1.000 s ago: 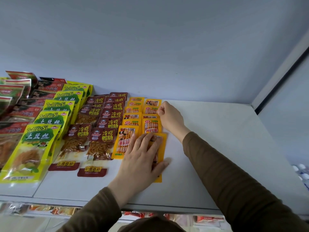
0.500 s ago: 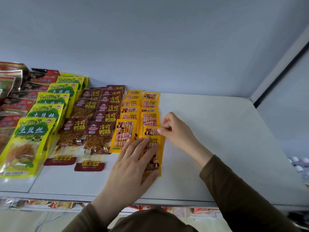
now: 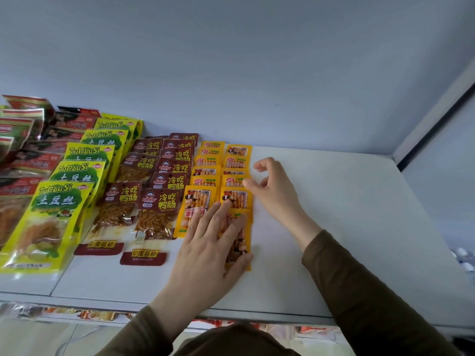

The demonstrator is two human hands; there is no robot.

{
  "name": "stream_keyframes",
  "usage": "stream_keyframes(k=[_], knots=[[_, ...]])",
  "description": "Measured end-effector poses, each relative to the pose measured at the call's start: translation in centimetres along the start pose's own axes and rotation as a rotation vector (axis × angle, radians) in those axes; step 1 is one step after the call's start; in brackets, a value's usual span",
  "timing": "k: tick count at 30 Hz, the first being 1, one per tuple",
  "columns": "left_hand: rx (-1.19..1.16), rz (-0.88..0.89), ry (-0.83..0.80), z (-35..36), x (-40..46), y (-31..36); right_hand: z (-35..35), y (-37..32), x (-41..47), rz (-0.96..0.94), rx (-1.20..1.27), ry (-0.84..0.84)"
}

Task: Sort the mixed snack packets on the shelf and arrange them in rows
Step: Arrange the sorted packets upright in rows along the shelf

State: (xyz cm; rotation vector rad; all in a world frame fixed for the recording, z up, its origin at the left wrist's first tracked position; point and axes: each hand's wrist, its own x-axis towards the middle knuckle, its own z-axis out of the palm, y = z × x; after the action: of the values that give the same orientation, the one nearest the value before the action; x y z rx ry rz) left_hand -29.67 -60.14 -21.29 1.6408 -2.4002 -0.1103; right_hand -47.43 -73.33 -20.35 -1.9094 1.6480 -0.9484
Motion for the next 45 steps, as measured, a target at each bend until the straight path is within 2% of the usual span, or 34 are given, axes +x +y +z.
stream_keyframes(k=[4,11,20,23,25,27,30,32,35,38,45], knots=[[0.068,-0.061,0.000,0.0,2.1,0.7,-0.3,0.7,4.4,0.060,-0.021,-0.004],[0.095,-0.088,-0.096,0.7,4.1,0.5,2.1,0.9,8.1,-0.132,-0.278,-0.218],[0.076,-0.084,-0.114,0.7,4.7,0.0,3.5,2.3,8.8,-0.150,-0.382,-0.175],[0.037,-0.039,-0.079,0.6,4.4,-0.3,2.9,2.2,8.6,-0.140,-0.291,-0.192],[-0.024,0.005,-0.017,0.3,4.0,-0.8,1.9,1.6,8.1,-0.077,-0.057,-0.176],[-0.086,-0.036,0.067,-0.1,3.4,-1.9,0.6,0.8,6.9,-0.028,0.078,-0.128],[-0.059,-0.213,0.077,-0.7,2.3,-3.9,-0.9,-0.5,3.5,-0.070,-0.062,-0.095],[-0.006,-0.255,0.041,-0.7,1.8,-4.7,-1.1,-1.6,0.6,-0.178,-0.165,-0.132],[0.008,-0.232,0.015,-0.4,1.5,-4.8,-0.2,-2.5,-3.5,-0.296,-0.364,-0.275],[0.030,-0.207,0.002,0.0,1.4,-4.6,0.4,-1.8,-5.3,-0.266,-0.489,-0.420],[0.086,-0.222,-0.050,0.2,2.0,-5.0,0.7,-0.7,-4.7,-0.254,-0.529,-0.440]])
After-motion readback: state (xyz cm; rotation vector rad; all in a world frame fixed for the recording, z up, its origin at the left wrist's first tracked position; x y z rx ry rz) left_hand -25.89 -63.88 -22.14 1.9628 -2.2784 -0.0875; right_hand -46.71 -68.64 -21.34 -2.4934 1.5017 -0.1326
